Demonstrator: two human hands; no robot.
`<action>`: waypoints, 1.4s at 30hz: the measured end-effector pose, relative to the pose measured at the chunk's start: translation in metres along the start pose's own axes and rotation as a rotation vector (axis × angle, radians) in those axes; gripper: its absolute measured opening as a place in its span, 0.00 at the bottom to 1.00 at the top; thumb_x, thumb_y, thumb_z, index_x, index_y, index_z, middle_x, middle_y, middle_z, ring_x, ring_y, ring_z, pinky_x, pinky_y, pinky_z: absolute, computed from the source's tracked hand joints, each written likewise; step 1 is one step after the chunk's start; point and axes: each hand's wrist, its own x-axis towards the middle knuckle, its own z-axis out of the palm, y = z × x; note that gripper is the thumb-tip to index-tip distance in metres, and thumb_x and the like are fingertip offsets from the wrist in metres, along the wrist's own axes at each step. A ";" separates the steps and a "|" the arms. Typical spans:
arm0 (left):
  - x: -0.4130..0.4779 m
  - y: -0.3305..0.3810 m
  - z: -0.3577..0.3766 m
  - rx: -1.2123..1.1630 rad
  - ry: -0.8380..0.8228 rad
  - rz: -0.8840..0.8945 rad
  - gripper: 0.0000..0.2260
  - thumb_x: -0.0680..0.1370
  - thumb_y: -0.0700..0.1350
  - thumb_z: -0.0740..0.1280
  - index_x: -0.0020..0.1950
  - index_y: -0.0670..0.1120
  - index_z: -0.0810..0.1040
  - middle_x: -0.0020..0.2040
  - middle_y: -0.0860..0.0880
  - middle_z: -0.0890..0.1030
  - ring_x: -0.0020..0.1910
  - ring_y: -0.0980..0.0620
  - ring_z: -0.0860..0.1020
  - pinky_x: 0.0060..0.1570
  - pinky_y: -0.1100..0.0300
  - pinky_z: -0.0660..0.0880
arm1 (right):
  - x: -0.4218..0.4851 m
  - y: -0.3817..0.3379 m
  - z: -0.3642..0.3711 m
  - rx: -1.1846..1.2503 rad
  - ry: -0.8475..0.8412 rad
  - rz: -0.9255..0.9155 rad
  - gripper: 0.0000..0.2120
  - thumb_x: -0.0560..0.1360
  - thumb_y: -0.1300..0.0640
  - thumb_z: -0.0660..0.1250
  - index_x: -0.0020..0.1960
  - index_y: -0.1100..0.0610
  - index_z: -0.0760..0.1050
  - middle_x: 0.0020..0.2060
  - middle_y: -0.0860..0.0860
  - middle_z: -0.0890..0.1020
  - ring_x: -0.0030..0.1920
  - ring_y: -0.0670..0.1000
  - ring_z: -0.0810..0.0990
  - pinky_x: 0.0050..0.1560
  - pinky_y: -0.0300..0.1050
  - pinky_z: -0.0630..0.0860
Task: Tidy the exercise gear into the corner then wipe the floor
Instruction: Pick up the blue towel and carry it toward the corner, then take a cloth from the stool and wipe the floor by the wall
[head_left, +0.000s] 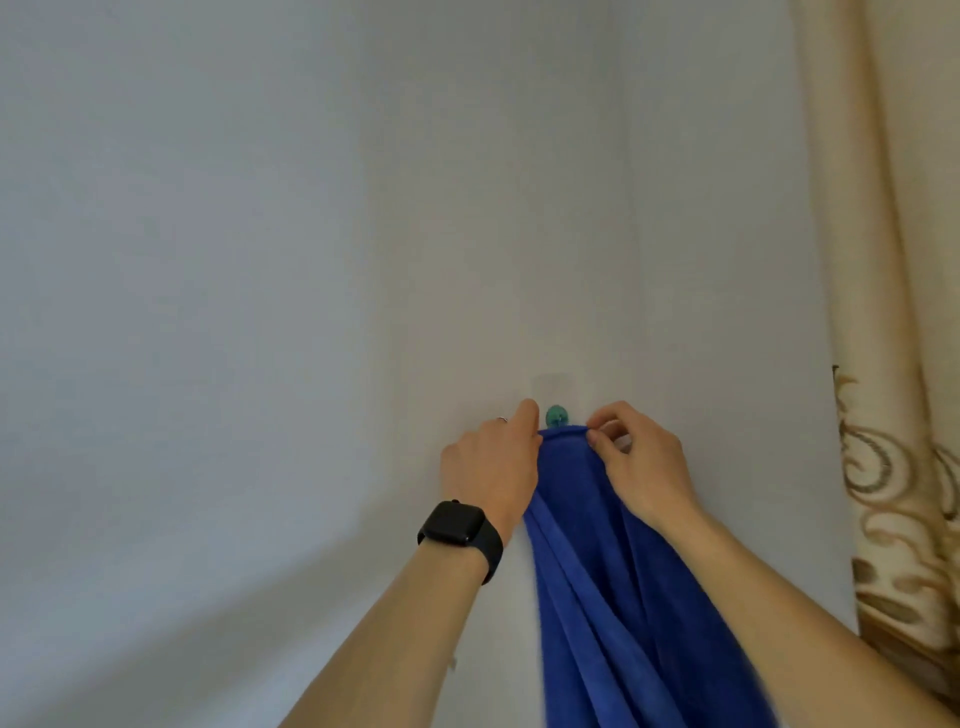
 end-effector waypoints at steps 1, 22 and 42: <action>-0.006 0.000 0.006 0.001 -0.001 0.005 0.08 0.85 0.52 0.53 0.55 0.50 0.68 0.44 0.49 0.79 0.40 0.45 0.77 0.35 0.55 0.70 | -0.005 0.002 0.003 0.012 0.004 0.002 0.05 0.80 0.55 0.65 0.50 0.45 0.77 0.44 0.45 0.81 0.44 0.45 0.79 0.48 0.43 0.78; -0.282 -0.042 0.091 -0.244 -0.481 -0.129 0.27 0.80 0.50 0.61 0.77 0.56 0.56 0.69 0.55 0.71 0.61 0.53 0.74 0.52 0.60 0.75 | -0.296 0.058 0.056 0.128 -0.208 0.246 0.27 0.80 0.53 0.65 0.76 0.42 0.61 0.72 0.38 0.68 0.70 0.41 0.68 0.68 0.41 0.69; -0.628 -0.127 -0.081 0.039 -0.724 -0.836 0.18 0.82 0.50 0.60 0.72 0.56 0.70 0.72 0.56 0.71 0.68 0.55 0.70 0.65 0.59 0.70 | -0.526 -0.061 0.125 -0.049 -1.198 -0.106 0.15 0.82 0.44 0.58 0.67 0.38 0.72 0.71 0.32 0.68 0.76 0.38 0.54 0.72 0.42 0.61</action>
